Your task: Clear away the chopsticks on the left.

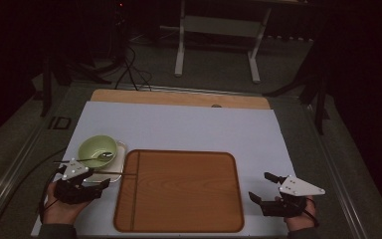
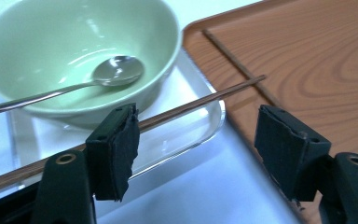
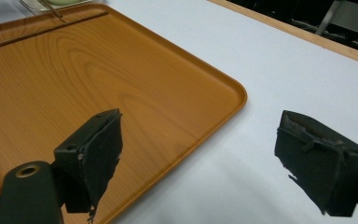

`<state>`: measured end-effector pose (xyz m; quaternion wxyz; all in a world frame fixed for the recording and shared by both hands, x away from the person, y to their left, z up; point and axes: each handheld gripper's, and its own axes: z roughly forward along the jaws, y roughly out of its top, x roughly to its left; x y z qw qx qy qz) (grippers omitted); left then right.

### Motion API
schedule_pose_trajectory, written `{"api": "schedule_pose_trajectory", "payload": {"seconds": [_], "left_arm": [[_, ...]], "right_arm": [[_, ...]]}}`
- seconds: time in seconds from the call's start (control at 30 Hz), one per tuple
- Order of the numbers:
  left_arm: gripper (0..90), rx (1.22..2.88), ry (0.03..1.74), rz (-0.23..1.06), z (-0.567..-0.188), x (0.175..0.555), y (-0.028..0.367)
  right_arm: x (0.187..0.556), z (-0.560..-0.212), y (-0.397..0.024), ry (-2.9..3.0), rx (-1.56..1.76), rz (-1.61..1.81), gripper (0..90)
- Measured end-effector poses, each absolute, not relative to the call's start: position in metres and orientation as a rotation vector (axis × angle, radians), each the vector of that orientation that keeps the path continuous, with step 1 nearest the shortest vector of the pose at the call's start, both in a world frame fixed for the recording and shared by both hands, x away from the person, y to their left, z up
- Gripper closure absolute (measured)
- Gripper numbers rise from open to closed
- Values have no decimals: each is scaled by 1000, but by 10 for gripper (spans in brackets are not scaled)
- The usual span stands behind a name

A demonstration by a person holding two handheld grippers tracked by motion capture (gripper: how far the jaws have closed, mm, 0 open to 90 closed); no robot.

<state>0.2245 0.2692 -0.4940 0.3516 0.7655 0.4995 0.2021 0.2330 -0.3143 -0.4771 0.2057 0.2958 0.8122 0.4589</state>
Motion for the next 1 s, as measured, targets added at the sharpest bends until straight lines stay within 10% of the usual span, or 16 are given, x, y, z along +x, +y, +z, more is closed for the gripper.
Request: {"api": "schedule_pose_trajectory", "payload": {"seconds": [1.0], "left_arm": [[230,1970,1364,602,-520,251,301]], "right_arm": [[234,-478,-313,2275,822,1274,148]]}}
